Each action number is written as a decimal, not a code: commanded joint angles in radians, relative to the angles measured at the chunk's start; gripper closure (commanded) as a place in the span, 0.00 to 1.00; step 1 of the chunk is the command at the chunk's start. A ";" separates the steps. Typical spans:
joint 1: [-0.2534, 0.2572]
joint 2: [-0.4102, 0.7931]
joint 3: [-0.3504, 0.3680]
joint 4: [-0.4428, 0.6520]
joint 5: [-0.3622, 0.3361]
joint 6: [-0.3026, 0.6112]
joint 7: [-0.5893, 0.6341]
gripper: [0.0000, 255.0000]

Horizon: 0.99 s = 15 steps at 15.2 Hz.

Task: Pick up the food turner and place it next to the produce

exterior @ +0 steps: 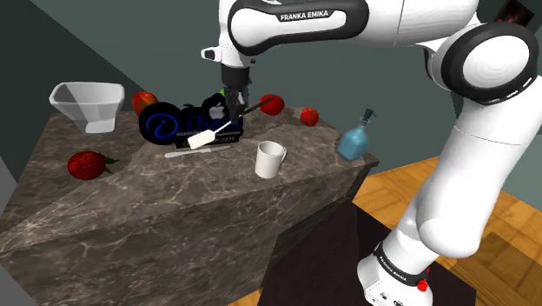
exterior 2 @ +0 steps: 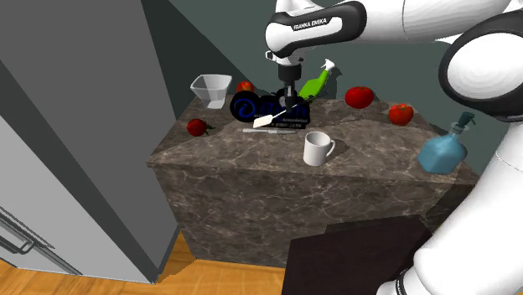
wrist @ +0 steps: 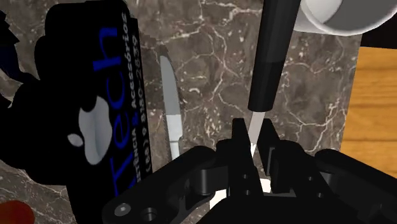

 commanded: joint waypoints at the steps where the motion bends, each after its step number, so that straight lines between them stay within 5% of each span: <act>1: -0.027 -0.040 -0.017 -0.051 0.008 0.015 -0.045 1.00; 15: -0.190 -0.253 -0.172 -0.314 0.024 0.086 -0.363 1.00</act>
